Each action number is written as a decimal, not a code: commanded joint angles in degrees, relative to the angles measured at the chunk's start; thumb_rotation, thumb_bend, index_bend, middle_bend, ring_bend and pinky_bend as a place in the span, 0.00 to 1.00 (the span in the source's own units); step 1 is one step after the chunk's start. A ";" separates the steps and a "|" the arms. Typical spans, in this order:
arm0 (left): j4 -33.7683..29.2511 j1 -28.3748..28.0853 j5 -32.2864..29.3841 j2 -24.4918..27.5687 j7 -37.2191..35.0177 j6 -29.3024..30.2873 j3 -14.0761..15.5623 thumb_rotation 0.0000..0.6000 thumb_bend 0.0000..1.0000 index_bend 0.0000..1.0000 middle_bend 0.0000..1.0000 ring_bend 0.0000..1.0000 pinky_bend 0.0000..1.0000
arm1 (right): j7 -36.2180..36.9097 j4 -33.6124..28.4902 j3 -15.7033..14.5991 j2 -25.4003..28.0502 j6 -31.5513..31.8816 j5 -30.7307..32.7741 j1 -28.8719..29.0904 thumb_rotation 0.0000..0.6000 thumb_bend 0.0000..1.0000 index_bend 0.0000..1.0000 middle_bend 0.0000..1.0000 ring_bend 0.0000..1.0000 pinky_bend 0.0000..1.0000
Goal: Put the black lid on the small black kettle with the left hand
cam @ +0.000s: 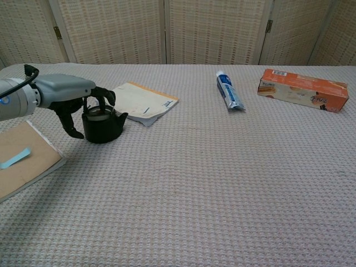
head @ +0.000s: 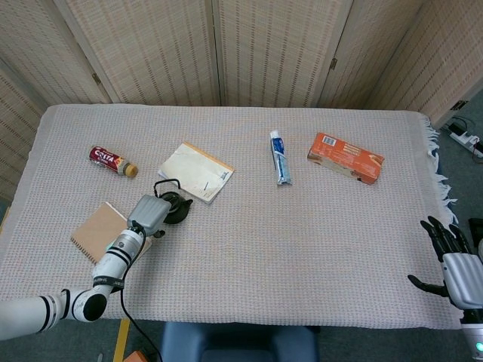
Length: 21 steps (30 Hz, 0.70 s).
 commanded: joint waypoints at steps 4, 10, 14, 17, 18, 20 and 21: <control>-0.65 0.28 0.20 0.23 -0.08 0.14 0.18 1.00 0.16 0.18 0.26 0.78 0.78 | -0.16 -0.13 0.02 0.06 -0.03 -0.01 0.04 1.00 0.00 0.04 0.05 0.12 0.02; -3.14 1.02 1.40 1.40 0.37 1.62 0.65 1.00 0.16 0.18 0.27 0.78 0.78 | -0.21 -0.19 0.01 0.13 -0.13 0.08 0.05 1.00 0.00 0.04 0.05 0.12 0.02; -3.95 1.40 1.62 1.83 0.72 2.22 0.89 1.00 0.16 0.18 0.27 0.78 0.78 | -0.17 -0.15 0.01 0.09 -0.17 -0.02 0.11 1.00 0.00 0.04 0.05 0.12 0.02; -4.39 1.85 2.04 2.18 0.62 2.92 0.93 1.00 0.16 0.18 0.27 0.78 0.78 | -0.20 -0.17 -0.01 0.11 -0.22 0.00 0.12 1.00 0.00 0.04 0.05 0.12 0.02; -4.52 1.96 2.13 2.29 0.80 3.09 1.05 1.00 0.16 0.18 0.27 0.78 0.78 | -0.21 -0.19 -0.01 0.13 -0.21 0.00 0.11 1.00 0.00 0.04 0.05 0.12 0.02; -4.99 2.20 2.18 2.56 1.03 3.28 1.27 1.00 0.16 0.18 0.27 0.78 0.78 | -0.24 -0.23 -0.01 0.17 -0.15 -0.05 0.11 1.00 0.00 0.04 0.05 0.12 0.02; -5.17 2.32 2.21 2.66 1.03 3.35 1.34 1.00 0.16 0.18 0.27 0.78 0.78 | -0.25 -0.25 -0.01 0.17 -0.13 -0.08 0.10 1.00 0.00 0.04 0.05 0.12 0.02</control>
